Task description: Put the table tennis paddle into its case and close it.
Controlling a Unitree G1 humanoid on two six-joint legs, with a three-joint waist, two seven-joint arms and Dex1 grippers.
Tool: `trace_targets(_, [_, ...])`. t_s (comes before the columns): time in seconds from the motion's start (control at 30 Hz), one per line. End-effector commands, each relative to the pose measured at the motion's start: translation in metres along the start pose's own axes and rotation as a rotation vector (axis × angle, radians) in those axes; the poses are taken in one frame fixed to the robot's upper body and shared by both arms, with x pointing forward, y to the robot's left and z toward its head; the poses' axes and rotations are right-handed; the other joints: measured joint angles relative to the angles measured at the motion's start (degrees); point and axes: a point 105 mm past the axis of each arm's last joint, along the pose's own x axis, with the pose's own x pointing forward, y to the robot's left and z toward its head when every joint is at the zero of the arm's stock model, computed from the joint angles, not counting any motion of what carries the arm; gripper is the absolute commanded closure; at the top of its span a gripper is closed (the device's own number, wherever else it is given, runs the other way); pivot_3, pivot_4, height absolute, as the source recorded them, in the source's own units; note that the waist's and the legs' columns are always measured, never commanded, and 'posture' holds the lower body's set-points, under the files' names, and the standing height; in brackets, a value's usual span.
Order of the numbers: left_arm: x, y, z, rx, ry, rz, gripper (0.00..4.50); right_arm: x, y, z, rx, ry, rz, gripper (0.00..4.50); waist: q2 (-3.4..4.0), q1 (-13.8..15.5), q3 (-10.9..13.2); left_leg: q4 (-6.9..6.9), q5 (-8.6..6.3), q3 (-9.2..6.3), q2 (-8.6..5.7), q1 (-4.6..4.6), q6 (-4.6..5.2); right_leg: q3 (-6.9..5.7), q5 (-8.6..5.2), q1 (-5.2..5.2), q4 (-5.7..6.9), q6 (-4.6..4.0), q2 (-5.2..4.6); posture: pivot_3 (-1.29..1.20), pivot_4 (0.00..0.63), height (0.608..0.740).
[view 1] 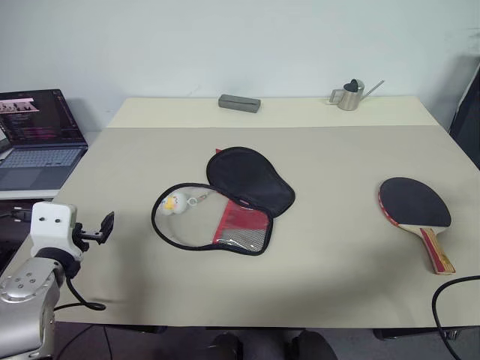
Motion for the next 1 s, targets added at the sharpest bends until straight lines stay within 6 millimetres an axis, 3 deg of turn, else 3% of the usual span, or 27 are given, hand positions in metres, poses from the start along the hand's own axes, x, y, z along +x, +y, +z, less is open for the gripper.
trace_targets(0.03, [-0.004, 0.02, 0.01, 0.024, -0.043, 0.052, 0.0, -0.003, -0.001, 0.016, 0.002, -0.069, 0.026, 0.03, 0.0, -0.04, 0.0, 0.0, 0.0, 0.0, 0.0, 0.0, 0.0, 0.0, 0.0, 0.0, 0.0, 0.0, 0.0, 0.0, 0.15, 0.74])
trace_targets(0.4, [-0.001, 0.034, 0.01, 0.021, -0.055, 0.026, 0.0, -0.009, -0.002, 0.004, 0.01, -0.049, 0.073, 0.03, 0.0, -0.13, 0.0, 0.0, -0.01, -0.02, -0.01, 0.0, 0.02, 0.01, 0.0, 0.0, 0.0, 0.0, 0.0, 0.0, 0.15, 0.74])
trace_targets(0.63, [-0.001, 0.016, 0.014, 0.02, -0.07, -0.097, 0.0, -0.008, 0.008, -0.003, 0.046, -0.03, 0.146, 0.03, 0.0, -0.13, 0.0, 0.0, -0.01, -0.03, -0.01, 0.01, 0.01, 0.0, 0.0, 0.0, -0.01, 0.0, 0.0, 0.0, 0.15, 0.74])
trace_targets(0.83, [-0.001, 0.005, 0.033, -0.004, -0.126, -0.187, 0.0, -0.003, 0.041, 0.006, 0.043, -0.041, 0.343, 0.03, 0.0, -0.18, 0.0, 0.0, -0.01, -0.02, 0.0, 0.02, 0.02, 0.0, 0.0, 0.0, 0.02, 0.01, 0.0, 0.0, 0.15, 0.74])
trace_targets(1.0, [-0.004, -0.007, 0.055, 0.002, -0.163, -0.332, 0.0, -0.002, 0.086, 0.014, -0.041, -0.028, 0.591, 0.03, 0.0, -0.26, 0.0, 0.01, 0.0, -0.08, 0.0, 0.01, 0.0, -0.03, 0.0, 0.0, 0.03, 0.01, 0.0, 0.0, 0.15, 0.74])
